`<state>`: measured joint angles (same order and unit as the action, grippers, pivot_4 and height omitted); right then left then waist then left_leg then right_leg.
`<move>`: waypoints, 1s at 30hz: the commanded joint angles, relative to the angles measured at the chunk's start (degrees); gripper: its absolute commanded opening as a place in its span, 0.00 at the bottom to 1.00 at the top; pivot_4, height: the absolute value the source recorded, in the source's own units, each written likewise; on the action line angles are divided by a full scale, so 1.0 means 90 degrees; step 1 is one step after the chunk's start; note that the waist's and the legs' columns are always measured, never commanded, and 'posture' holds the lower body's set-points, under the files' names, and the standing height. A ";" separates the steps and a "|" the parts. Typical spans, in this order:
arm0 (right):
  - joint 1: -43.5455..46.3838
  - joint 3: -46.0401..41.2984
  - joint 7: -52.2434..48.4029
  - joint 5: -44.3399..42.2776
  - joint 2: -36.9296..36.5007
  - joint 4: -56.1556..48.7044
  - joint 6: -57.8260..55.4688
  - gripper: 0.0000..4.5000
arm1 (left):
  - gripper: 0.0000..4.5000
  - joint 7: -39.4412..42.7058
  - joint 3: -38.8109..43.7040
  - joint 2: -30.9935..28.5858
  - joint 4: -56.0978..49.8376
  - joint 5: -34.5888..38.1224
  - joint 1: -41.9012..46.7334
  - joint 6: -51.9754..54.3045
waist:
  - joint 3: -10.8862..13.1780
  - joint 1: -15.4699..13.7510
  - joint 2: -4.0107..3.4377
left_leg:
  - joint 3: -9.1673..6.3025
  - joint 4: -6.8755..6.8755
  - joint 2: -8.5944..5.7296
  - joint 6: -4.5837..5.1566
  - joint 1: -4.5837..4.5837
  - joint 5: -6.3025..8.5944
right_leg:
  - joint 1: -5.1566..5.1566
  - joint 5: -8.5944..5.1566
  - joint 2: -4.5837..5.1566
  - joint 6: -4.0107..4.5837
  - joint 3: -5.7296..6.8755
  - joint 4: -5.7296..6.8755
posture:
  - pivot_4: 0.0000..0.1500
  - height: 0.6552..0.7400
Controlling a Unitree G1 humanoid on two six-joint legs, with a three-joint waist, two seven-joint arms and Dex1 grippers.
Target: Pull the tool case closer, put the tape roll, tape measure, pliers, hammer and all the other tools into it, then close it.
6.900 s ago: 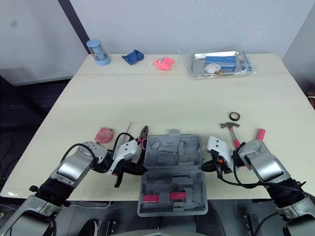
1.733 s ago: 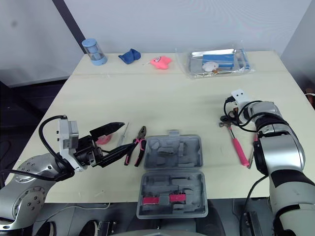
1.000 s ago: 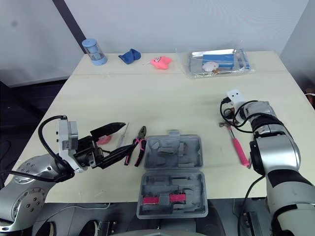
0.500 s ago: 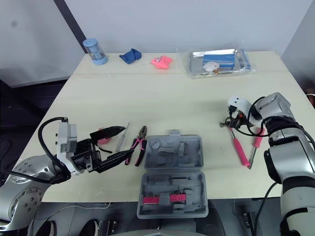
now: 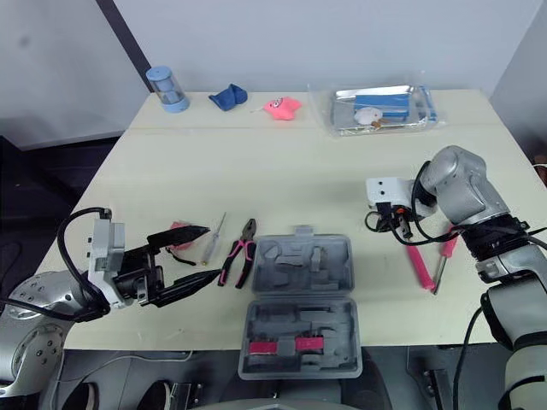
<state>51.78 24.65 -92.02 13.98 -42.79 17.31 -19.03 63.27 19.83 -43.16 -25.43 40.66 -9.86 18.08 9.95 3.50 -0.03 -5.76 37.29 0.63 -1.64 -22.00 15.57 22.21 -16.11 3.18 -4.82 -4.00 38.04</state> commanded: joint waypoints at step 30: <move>0.1179 0.2117 0.1519 0.0037 0.3694 -0.0411 -0.2439 0.00 | 1.00 -0.0553 0.1310 0.0937 -0.0057 0.0077 -0.1669 -0.0750 | -0.0008 0.0039 0.0014 | -0.0031 0.0006 0.0000 -0.0047 -0.0069 -0.0027 | 0.0108 0.0009 0.0000 0.0020 0.0029 0.0070 | 1.00 1.00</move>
<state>61.74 44.18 -78.87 14.74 -9.81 14.18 -41.75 58.87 29.84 -34.75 -23.81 40.59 -24.58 12.14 9.87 3.84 0.10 -6.05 37.34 0.62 -2.08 -22.63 15.31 23.18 -16.03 3.19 -4.64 -3.73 38.68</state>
